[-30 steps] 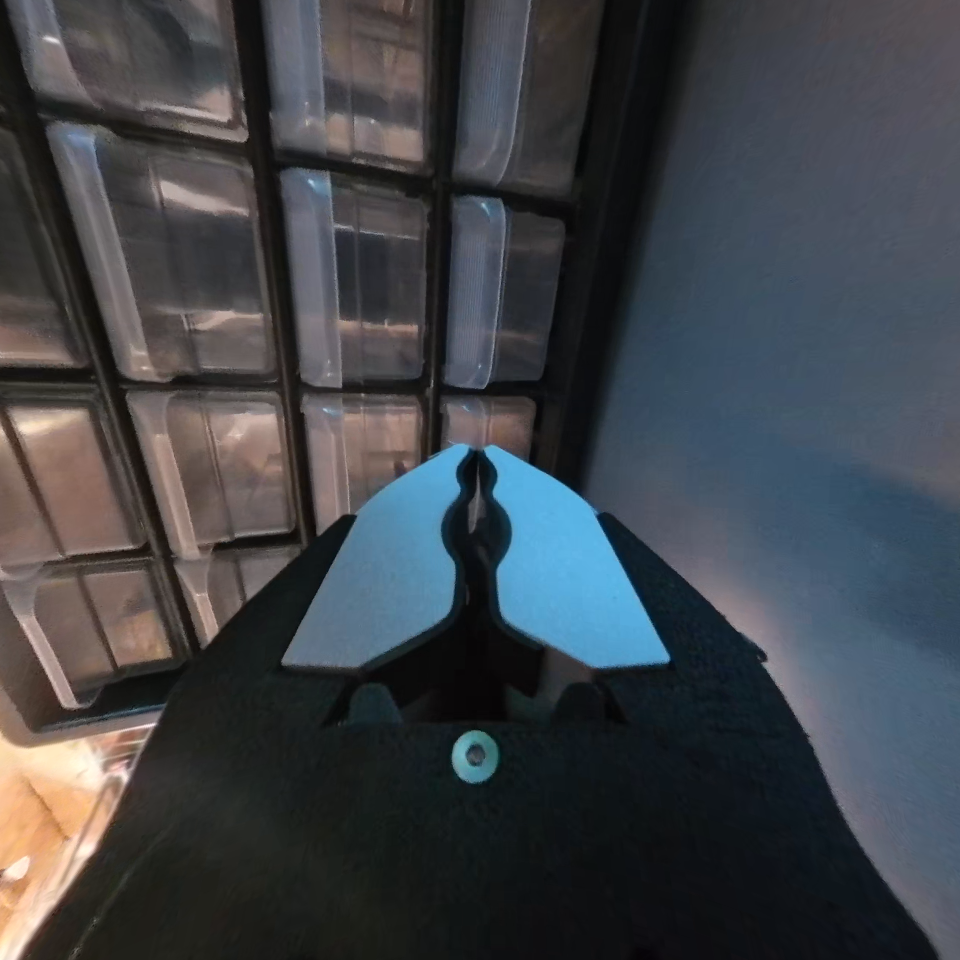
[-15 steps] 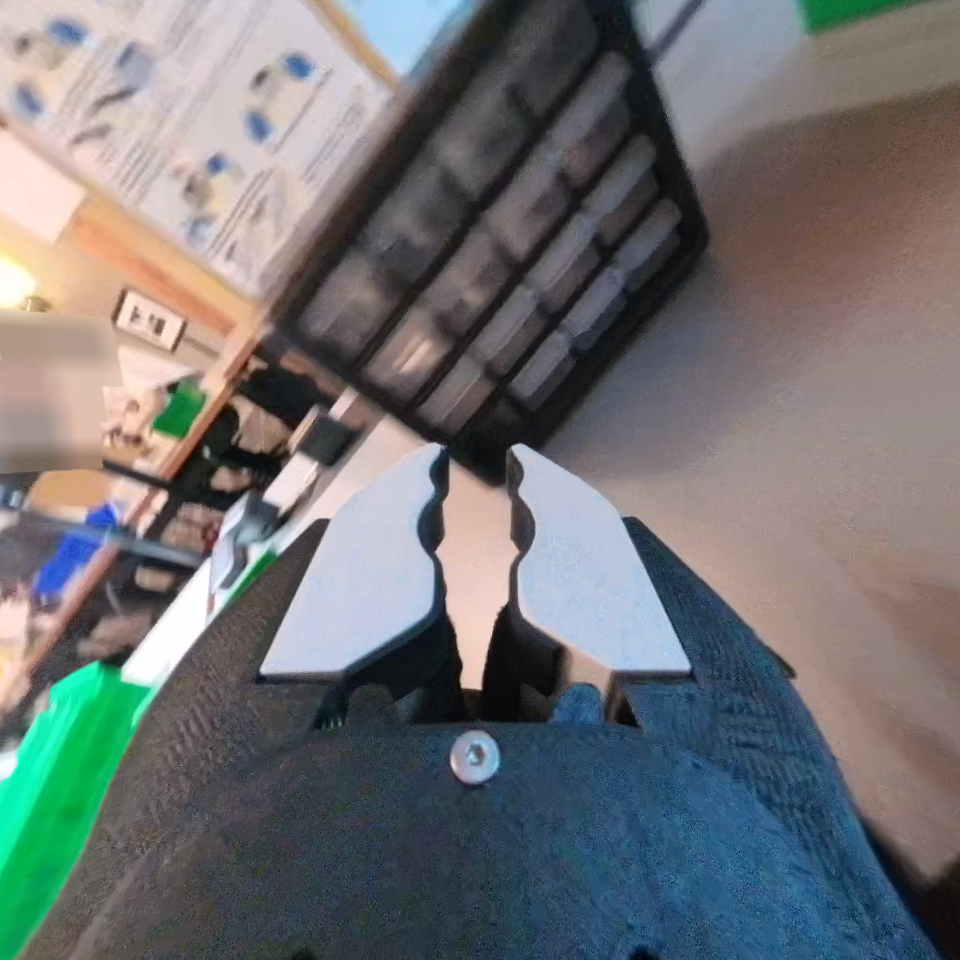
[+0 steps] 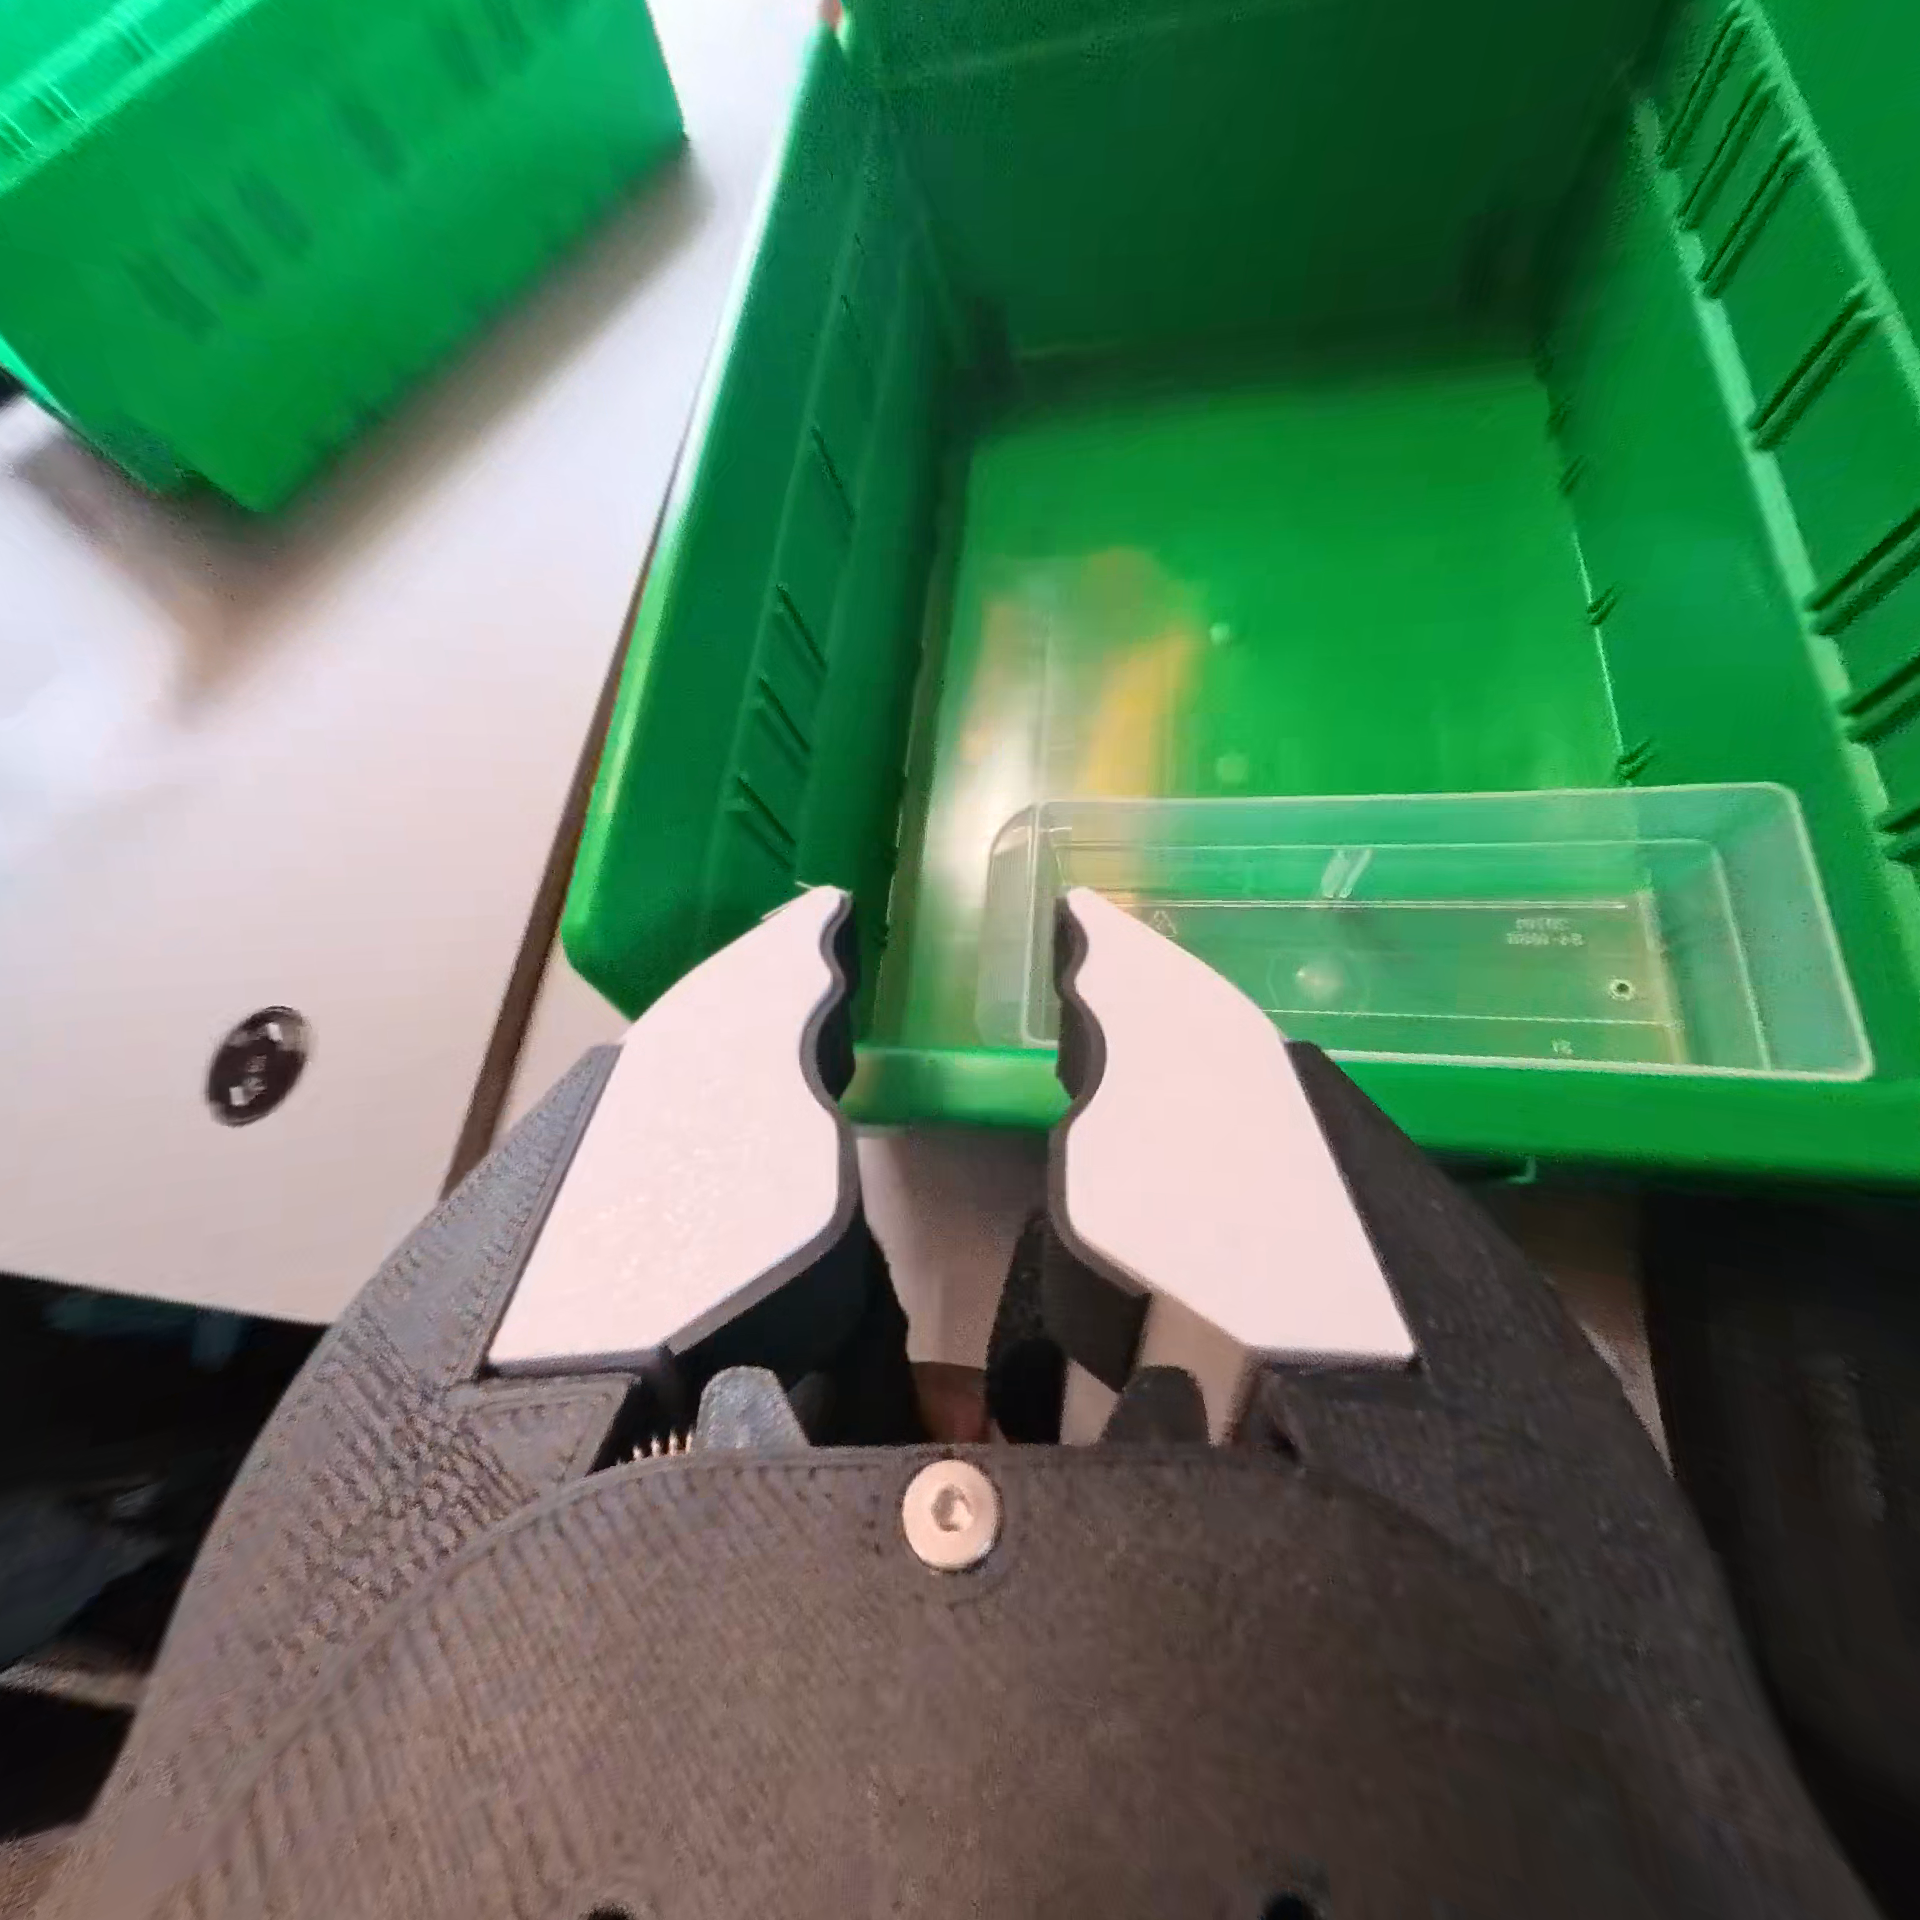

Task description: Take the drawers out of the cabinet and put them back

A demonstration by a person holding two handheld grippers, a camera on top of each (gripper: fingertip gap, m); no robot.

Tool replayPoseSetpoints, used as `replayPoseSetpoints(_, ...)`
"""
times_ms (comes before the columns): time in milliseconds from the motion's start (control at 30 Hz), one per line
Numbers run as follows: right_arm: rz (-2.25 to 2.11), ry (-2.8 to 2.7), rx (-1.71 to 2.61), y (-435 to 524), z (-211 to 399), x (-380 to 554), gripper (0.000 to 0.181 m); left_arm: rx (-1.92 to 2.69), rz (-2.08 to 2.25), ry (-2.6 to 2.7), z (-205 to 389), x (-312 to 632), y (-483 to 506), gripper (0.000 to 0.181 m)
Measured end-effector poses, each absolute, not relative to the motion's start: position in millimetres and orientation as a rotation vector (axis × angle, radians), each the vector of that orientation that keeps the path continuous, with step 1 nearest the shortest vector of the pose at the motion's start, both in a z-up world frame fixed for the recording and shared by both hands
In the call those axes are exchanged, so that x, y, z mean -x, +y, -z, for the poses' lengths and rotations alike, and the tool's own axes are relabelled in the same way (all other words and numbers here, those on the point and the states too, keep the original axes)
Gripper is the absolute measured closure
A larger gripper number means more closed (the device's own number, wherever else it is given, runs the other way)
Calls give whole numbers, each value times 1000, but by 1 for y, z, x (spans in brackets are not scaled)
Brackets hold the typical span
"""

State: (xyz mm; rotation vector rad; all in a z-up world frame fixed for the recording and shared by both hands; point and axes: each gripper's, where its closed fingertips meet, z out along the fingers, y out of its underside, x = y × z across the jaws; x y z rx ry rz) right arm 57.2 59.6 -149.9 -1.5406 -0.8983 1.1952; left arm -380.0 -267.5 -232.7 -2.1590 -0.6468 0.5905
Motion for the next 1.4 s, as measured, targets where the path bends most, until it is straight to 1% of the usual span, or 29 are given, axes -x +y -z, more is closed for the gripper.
replayPoseSetpoints(100, -1233, -909, 1552, 42, 167, -76, 134, 2163, -511, -678, 246, 382, -265, 145)
replayPoseSetpoints(333, -1262, -856, 1441, 39, 142, -90, 139, 2238, -439, -700, 268, 386, -260, 145)
replayPoseSetpoints(400, -1217, -863, 1438, 41, 143, -90, 140, 2315, -424, -712, 279, 385, -261, 148)
replayPoseSetpoints(467, -1200, -862, 1439, 42, 144, -90, 140, 2332, -358, -679, 280, 379, -256, 162)
replayPoseSetpoints(500, -1207, -865, 1437, 41, 144, -89, 141, 2326, -374, -682, 280, 380, -256, 165)
replayPoseSetpoints(567, -1211, -864, 1441, 41, 145, -88, 141, 2290, -392, -674, 276, 380, -256, 166)
replayPoseSetpoints(700, -1191, -856, 1448, 44, 146, -89, 143, 2139, -505, -703, 250, 386, -260, 167)
replayPoseSetpoints(867, -1184, -868, 1423, 42, 146, -87, 142, 1809, -684, -680, 177, 387, -266, 168)
replayPoseSetpoints(1000, -1181, -972, 1318, 24, 148, -75, 131, 1529, -601, -603, 121, 357, -250, 168)
replayPoseSetpoints(1100, -1112, -1080, 1207, 6, 152, -62, 114, 1473, -444, -470, 100, 312, -209, 168)
replayPoseSetpoints(1233, -971, -1167, 1035, -15, 154, -45, 95, 1576, -69, -254, 110, 217, -128, 167)
replayPoseSetpoints(1333, -986, -1192, 897, -40, 148, -35, 91, 1662, 135, -72, 130, 140, -81, 167)
replayPoseSetpoints(1400, -1016, -1228, 830, -57, 148, -30, 88, 1702, 184, 5, 144, 105, -62, 167)
